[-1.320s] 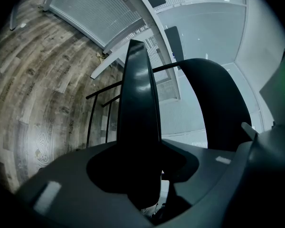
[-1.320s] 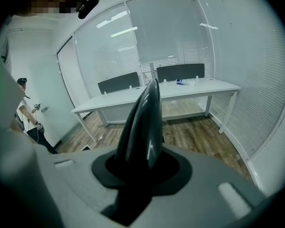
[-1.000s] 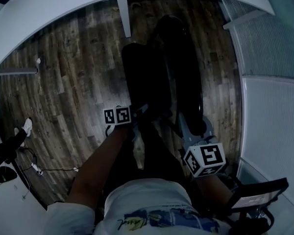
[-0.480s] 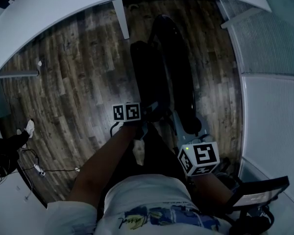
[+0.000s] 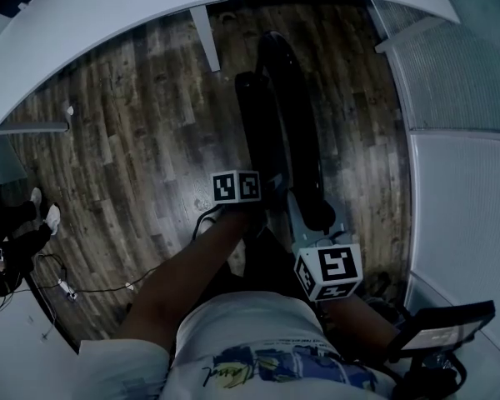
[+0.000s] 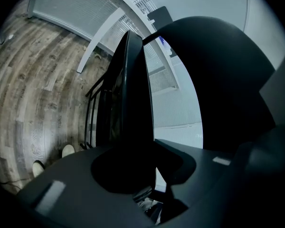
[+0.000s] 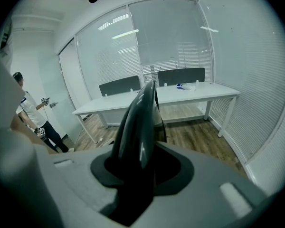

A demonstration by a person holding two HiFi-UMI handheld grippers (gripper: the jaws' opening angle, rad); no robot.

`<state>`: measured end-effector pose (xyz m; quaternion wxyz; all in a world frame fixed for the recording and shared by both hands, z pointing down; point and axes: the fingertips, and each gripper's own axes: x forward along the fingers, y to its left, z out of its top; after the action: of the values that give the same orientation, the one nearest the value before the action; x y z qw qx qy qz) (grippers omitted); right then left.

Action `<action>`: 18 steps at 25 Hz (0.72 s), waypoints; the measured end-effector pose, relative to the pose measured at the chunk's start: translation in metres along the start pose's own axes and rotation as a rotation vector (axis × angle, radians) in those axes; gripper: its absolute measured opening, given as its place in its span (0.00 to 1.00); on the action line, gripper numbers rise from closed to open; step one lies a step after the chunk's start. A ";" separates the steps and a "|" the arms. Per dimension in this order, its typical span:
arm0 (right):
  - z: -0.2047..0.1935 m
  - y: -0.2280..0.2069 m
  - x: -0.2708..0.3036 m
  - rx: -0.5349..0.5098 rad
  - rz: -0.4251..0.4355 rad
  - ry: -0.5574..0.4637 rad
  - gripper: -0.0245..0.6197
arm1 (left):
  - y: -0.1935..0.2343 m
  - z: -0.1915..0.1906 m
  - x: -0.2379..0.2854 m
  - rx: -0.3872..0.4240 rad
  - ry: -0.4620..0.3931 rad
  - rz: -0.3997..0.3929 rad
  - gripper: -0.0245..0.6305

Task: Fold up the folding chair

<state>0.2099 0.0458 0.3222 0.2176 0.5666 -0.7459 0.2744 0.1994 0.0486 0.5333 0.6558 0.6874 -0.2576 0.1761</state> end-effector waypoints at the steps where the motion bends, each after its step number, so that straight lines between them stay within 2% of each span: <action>1: 0.000 0.001 0.000 -0.002 -0.001 -0.001 0.21 | -0.003 -0.001 0.003 0.000 0.002 0.010 0.23; 8: -0.001 -0.002 -0.002 -0.011 -0.002 -0.003 0.21 | -0.014 -0.005 0.021 0.003 0.035 0.102 0.23; 14: 0.002 -0.007 -0.003 -0.024 0.009 0.002 0.21 | -0.025 -0.003 0.032 -0.008 0.038 0.128 0.23; 18: 0.009 -0.008 -0.001 -0.051 0.025 0.001 0.20 | -0.029 0.001 0.034 -0.068 -0.002 0.116 0.23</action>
<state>0.2175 0.0387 0.3162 0.2290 0.5514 -0.7594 0.2585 0.2441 0.0438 0.5296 0.6672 0.6490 -0.3032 0.2042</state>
